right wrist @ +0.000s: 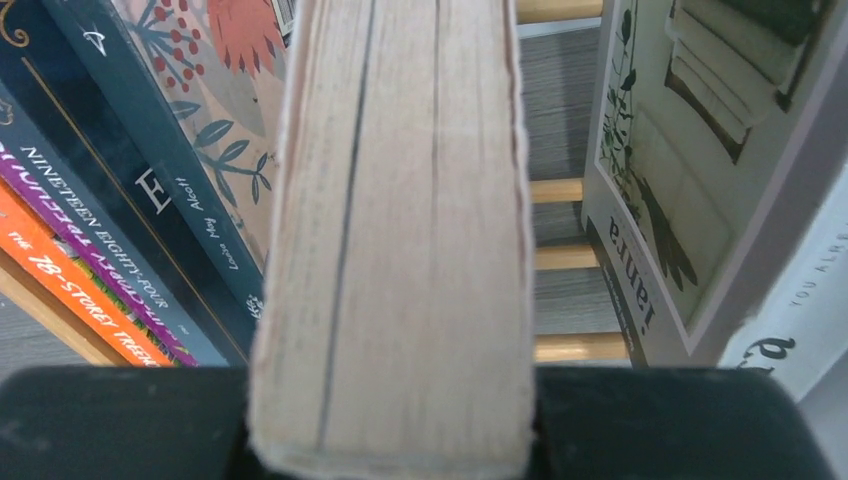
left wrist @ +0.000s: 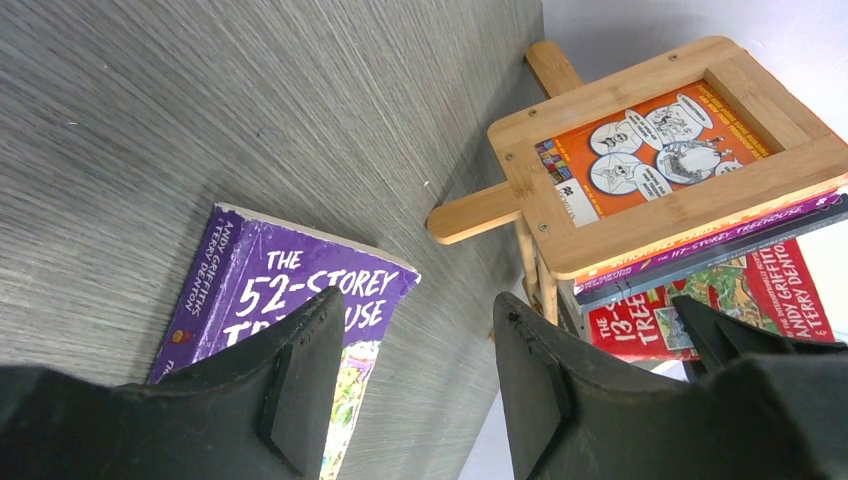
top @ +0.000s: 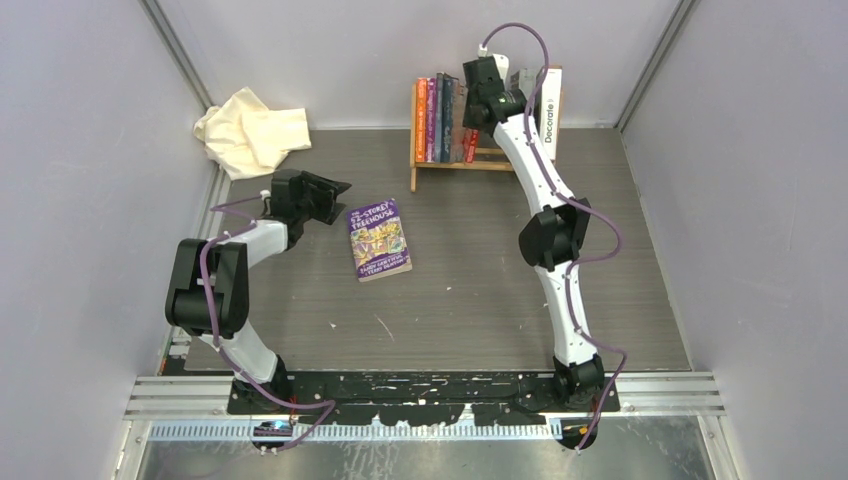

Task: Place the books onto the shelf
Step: Place the book on the shelf.

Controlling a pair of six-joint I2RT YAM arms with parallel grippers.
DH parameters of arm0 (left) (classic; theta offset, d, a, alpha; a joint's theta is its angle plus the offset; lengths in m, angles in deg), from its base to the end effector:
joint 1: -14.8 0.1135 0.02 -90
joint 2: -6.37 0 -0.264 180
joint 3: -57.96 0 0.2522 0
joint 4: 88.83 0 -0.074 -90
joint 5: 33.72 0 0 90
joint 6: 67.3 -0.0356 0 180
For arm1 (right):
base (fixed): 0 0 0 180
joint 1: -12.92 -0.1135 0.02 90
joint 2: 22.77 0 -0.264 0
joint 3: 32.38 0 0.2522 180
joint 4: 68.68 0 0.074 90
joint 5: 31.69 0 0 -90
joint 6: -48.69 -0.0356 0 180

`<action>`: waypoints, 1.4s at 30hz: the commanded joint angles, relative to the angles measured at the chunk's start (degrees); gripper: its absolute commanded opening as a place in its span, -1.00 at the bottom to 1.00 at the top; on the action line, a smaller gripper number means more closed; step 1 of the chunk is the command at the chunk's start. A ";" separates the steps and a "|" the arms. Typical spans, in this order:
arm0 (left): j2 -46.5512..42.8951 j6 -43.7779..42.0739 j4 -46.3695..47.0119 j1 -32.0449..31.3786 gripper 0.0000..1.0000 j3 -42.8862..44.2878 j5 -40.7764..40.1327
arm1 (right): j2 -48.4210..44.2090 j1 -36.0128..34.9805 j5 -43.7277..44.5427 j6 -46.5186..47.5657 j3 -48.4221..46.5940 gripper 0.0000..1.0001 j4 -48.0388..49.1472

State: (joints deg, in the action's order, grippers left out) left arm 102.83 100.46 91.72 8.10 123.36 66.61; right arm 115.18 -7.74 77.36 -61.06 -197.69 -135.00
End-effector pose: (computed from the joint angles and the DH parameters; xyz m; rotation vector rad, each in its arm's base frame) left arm 0.3565 -0.0483 0.1904 -1.2293 1.9241 -1.0284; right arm 0.4942 0.1739 0.3385 0.1588 2.2016 0.0163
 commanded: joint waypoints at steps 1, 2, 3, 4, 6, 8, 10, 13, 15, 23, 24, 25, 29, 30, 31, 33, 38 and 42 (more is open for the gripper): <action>-0.45 -0.02 2.33 -0.33 0.13 2.38 1.13 | 1.04 0.54 -0.36 -1.14 -4.62 -0.92 2.29; -0.20 0.14 2.62 -0.35 0.13 2.52 1.22 | 1.42 0.60 -0.51 -1.23 -4.71 -0.91 2.43; 0.02 0.26 2.84 -0.35 0.13 2.58 1.33 | 1.78 0.65 -0.69 -1.25 -4.78 -0.89 2.53; 0.18 0.36 3.03 -0.33 0.12 2.52 1.35 | 2.20 0.67 -0.69 -1.26 -4.81 -0.88 2.59; 0.42 0.59 3.37 -0.34 0.13 2.49 1.35 | 3.01 0.78 -1.10 -1.32 -5.13 -0.85 2.64; 0.69 0.87 3.76 -0.33 0.13 2.37 1.35 | 3.64 0.81 -1.35 -1.39 -5.37 -0.81 2.70; 0.74 1.11 3.97 -0.33 0.13 2.28 1.35 | 4.09 0.82 -1.62 -1.35 -5.54 -0.76 2.86; 0.95 1.48 4.13 -0.47 0.15 2.24 1.18 | 4.43 0.94 -2.03 -1.18 -5.69 -0.53 3.21; 0.95 1.73 4.23 -0.58 0.18 2.24 1.05 | 4.52 0.98 -2.40 -1.02 -5.69 -0.31 3.38; 1.09 2.06 4.39 -2.04 0.21 2.28 0.27 | 3.81 0.98 -3.92 -0.74 -5.28 0.07 4.15; 1.02 2.17 4.41 -2.22 0.20 2.28 0.12 | 3.48 0.98 -3.90 -0.66 -4.91 0.07 4.35; 0.87 2.21 4.41 -2.37 0.21 2.24 0.02 | 3.18 1.09 -3.90 -0.58 -4.71 0.07 4.46; 0.23 2.40 4.40 -3.03 0.20 1.98 -0.71 | 2.36 1.54 -4.01 -0.56 -3.54 0.07 4.07; 0.12 2.40 4.41 -3.24 0.20 1.89 -0.86 | 2.21 1.65 -4.00 -0.55 -3.01 0.06 4.04; -0.03 2.47 4.42 -3.44 0.20 1.78 -1.03 | 2.09 1.81 -4.12 -0.55 -2.49 0.04 4.02; -0.07 2.64 4.42 -3.99 0.20 1.55 -1.50 | 1.91 2.01 -4.19 -0.55 -1.55 -0.06 3.68; -1.04 3.01 4.42 -5.22 0.19 0.28 -2.59 | 0.50 2.12 -3.79 0.07 0.96 -0.75 4.16; -2.29 2.82 3.73 -5.74 0.18 0.04 -3.49 | 0.23 2.08 -5.42 0.96 0.67 -0.89 4.73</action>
State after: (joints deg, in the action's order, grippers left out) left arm 103.64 103.30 93.14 2.96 123.55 64.77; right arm 119.77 -5.75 73.58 -61.14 -196.81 -132.62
